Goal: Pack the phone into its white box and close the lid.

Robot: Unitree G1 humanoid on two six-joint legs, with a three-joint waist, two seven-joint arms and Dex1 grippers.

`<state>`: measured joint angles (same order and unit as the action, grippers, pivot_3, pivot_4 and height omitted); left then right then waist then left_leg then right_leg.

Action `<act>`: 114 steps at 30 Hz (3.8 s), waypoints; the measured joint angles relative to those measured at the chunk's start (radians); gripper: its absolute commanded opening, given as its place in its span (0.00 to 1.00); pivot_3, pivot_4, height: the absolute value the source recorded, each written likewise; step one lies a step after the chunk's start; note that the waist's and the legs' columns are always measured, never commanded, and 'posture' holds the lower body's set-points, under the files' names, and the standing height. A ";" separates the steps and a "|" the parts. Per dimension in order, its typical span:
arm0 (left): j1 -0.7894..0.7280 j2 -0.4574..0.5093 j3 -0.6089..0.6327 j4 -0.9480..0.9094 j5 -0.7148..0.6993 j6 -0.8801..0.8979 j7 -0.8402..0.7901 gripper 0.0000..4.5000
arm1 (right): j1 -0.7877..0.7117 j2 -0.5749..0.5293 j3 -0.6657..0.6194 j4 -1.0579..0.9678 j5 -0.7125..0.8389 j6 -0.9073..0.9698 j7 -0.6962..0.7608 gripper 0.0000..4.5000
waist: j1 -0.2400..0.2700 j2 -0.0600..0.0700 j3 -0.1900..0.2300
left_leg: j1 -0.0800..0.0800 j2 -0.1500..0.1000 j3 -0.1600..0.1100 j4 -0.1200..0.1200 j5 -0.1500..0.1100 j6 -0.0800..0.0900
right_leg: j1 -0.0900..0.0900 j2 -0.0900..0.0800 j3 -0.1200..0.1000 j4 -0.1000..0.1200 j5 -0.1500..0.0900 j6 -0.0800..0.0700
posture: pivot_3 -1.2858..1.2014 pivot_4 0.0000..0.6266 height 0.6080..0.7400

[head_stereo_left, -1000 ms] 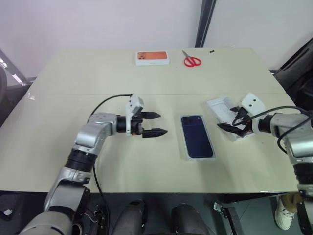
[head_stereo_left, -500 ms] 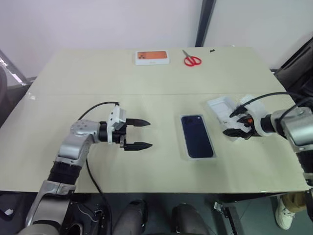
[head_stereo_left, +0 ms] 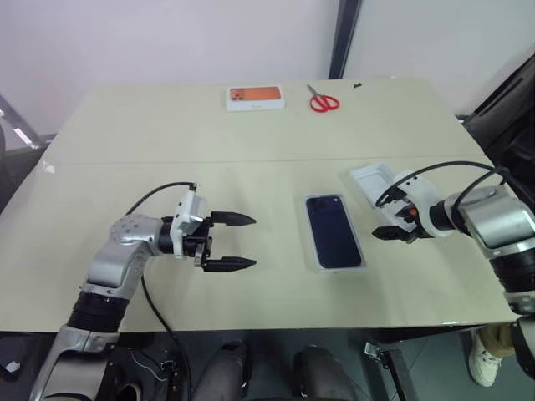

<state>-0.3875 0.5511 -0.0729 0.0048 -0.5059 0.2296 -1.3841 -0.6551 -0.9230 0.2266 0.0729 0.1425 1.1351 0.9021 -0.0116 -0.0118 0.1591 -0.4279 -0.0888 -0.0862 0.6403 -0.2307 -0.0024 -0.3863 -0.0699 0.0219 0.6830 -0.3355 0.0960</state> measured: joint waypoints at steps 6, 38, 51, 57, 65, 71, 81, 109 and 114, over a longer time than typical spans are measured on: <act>0.001 -0.018 0.000 -0.006 0.000 0.000 0.019 1.00 | -0.006 0.009 -0.002 -0.005 0.002 0.016 -0.042 0.17 | 0.000 0.000 0.000 | 0.000 0.000 0.000 0.000 0.000 0.000 | 0.000 0.000 0.000 0.000 0.000 0.000 | 0.52 0.24 0.95; -0.059 -0.118 0.092 0.053 -0.033 0.141 0.325 1.00 | 0.065 0.911 -0.832 -0.389 0.759 0.472 -0.508 0.01 | -0.005 0.000 0.000 | 0.000 0.000 0.000 -0.008 0.003 -0.004 | -0.006 0.001 0.002 0.005 0.000 0.000 | 0.52 0.24 0.95; -0.048 -0.137 0.084 0.005 -0.049 0.174 0.341 1.00 | 0.417 0.525 -0.460 -0.328 1.714 0.269 -1.022 0.01 | -0.010 0.000 0.000 | 0.001 0.000 0.001 -0.008 0.003 -0.003 | -0.004 0.000 0.002 0.003 0.000 0.000 | 0.52 0.24 0.95; -0.012 -0.113 0.065 -0.010 -0.053 0.181 0.287 0.46 | 0.417 0.461 -0.333 -0.331 1.790 0.072 -1.072 0.00 | -0.026 0.000 0.000 | 0.001 0.001 0.001 -0.008 0.003 -0.002 | -0.003 0.002 0.002 0.001 0.000 0.000 | 0.52 0.24 0.95; 0.062 -0.170 -0.005 -0.029 -0.014 0.163 0.320 0.01 | 0.419 0.375 -0.277 -0.325 1.795 -0.024 -1.068 0.00 | -0.018 0.000 0.000 | 0.001 0.001 0.001 -0.007 0.002 -0.002 | -0.001 0.002 0.001 0.001 0.000 0.000 | 0.52 0.24 0.95; 0.051 -0.247 -0.033 -0.019 0.011 0.148 0.378 0.00 | 0.418 0.349 -0.259 -0.295 1.804 -0.071 -1.061 0.21 | -0.003 0.000 0.000 | 0.001 0.001 0.001 -0.006 0.002 -0.001 | -0.001 0.002 0.002 0.001 0.000 0.000 | 0.52 0.24 0.95; -0.042 -0.348 -0.097 0.119 0.077 0.095 0.386 0.00 | 0.321 0.083 -0.276 -0.262 1.333 -0.123 -0.685 0.65 | 0.002 0.000 0.000 | 0.001 0.001 0.001 -0.002 0.001 0.001 | 0.001 0.003 0.000 0.000 0.000 0.000 | 0.52 0.24 0.95; -0.142 -0.317 -0.133 0.289 0.179 0.227 0.440 0.00 | 0.374 0.077 -0.125 -0.184 0.190 -0.706 -0.246 0.01 | 0.014 -0.001 0.000 | 0.001 0.001 0.000 0.005 -0.001 0.003 | 0.003 0.003 0.000 0.001 0.000 0.001 | 0.52 0.24 0.95; -0.200 -0.369 -0.162 0.342 0.201 0.262 0.445 0.00 | 0.364 0.093 -0.127 -0.183 0.157 -0.699 -0.229 0.01 | 0.020 -0.001 0.000 | 0.001 0.001 0.000 0.005 -0.001 0.003 | 0.003 0.003 0.001 0.001 0.000 0.001 | 0.52 0.24 0.95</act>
<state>-0.5870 0.1821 -0.2351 0.3467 -0.3051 0.4915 -0.9393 -0.2910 -0.8298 0.0995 -0.1105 0.2998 0.4363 0.6729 0.0084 -0.0124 0.1596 -0.4272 -0.0880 -0.0860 0.6455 -0.2317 0.0003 -0.3831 -0.0670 0.0225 0.6836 -0.3355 0.0967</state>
